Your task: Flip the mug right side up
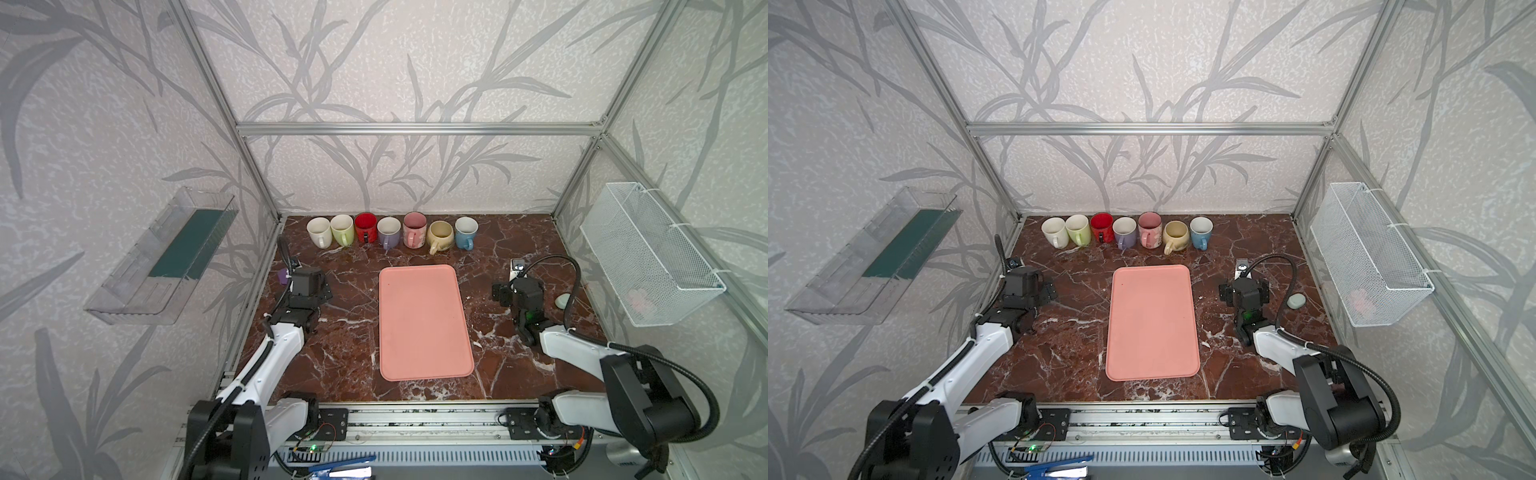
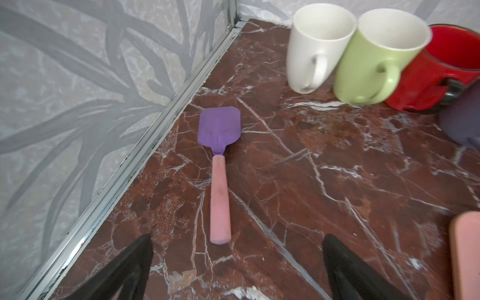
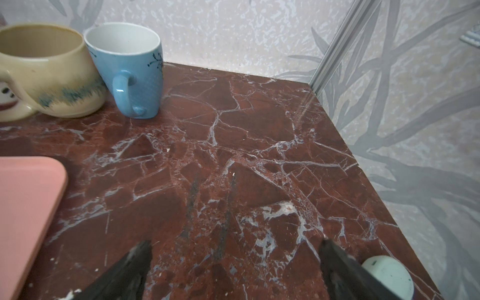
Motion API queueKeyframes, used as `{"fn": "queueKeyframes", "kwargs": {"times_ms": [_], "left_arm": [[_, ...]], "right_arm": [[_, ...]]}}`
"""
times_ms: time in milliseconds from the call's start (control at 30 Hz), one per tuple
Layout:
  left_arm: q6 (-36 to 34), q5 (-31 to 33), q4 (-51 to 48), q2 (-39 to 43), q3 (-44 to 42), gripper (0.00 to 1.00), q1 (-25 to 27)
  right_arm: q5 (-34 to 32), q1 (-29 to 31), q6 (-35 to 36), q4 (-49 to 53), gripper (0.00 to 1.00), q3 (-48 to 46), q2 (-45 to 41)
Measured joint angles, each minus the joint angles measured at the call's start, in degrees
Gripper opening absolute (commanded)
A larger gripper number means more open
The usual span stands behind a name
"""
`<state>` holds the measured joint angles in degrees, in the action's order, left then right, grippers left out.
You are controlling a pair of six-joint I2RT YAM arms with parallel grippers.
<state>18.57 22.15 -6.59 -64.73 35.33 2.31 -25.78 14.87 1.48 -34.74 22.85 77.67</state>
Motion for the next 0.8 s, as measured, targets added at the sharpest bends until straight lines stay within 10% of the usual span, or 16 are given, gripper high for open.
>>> {"fn": "queueKeyframes", "kwargs": {"times_ms": [800], "left_arm": [[-15.1,-7.5,49.7,-18.6,-14.9,0.99,-1.4]], "right_arm": [[7.0,0.0,7.8,-40.4,0.99,-15.1,13.1]]}}
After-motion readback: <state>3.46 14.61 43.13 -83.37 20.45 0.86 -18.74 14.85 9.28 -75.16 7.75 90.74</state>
